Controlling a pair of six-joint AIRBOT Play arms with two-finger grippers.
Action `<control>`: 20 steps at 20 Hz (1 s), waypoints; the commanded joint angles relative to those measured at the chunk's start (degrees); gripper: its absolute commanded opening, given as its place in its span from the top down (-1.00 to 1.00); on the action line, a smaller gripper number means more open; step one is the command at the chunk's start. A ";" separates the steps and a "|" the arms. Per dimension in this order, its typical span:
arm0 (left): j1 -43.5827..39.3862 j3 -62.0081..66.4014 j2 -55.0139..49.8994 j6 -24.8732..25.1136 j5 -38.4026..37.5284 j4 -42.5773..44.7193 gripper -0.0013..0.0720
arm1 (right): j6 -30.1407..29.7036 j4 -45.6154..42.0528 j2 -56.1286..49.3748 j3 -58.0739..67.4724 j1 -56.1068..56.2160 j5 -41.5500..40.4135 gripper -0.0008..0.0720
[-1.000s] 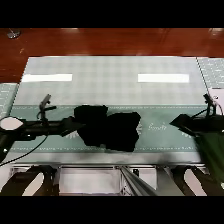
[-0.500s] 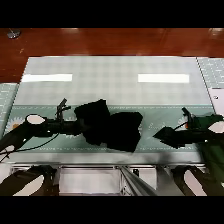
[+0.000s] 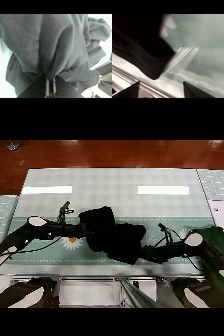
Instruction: Fold the shirts.
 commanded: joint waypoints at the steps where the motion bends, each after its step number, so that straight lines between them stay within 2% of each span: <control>1: -0.02 0.68 -0.17 0.33 -1.49 -0.02 0.88 | 0.57 5.68 -4.09 0.07 7.41 -6.97 -0.73; 4: -0.04 0.68 -0.17 0.31 -1.84 -0.02 0.88 | -0.17 8.83 -8.79 2.29 10.36 -11.91 -0.72; 5: -0.02 0.68 -0.17 0.31 -1.81 -0.04 0.88 | -0.13 8.83 -10.25 3.69 11.52 -13.16 -0.67; 6: -0.02 0.68 -0.17 0.31 -1.77 -0.04 0.88 | -0.11 8.83 -11.74 5.18 12.76 -13.92 -0.53; 7: -0.02 0.70 -0.15 0.31 -1.77 -0.04 0.88 | -0.48 8.74 -13.42 7.02 14.01 -13.94 -0.14; 8: 0.02 0.81 -0.09 0.31 -1.77 -0.04 0.88 | -1.86 8.63 -14.60 8.83 14.97 -13.46 0.60; 9: 0.63 1.60 0.22 0.52 -2.56 -0.04 0.88 | -3.87 8.41 -15.04 11.10 15.32 -12.48 0.93; 11: 3.74 5.68 1.84 0.72 -5.84 -0.83 0.88 | -3.78 3.91 -14.10 18.12 13.40 -8.85 0.93; 13: 7.63 12.55 5.03 0.70 -7.78 -3.10 0.88 | 0.37 -5.35 -12.55 29.92 9.07 -4.42 0.93; 16: 12.31 27.71 9.22 0.68 -7.82 -8.28 0.89 | 4.74 -16.90 -11.87 56.19 1.88 3.48 0.93; 20: 17.27 50.86 12.94 -1.57 -9.53 -8.79 0.88 | 4.61 -23.54 -11.82 91.93 -2.86 17.79 0.93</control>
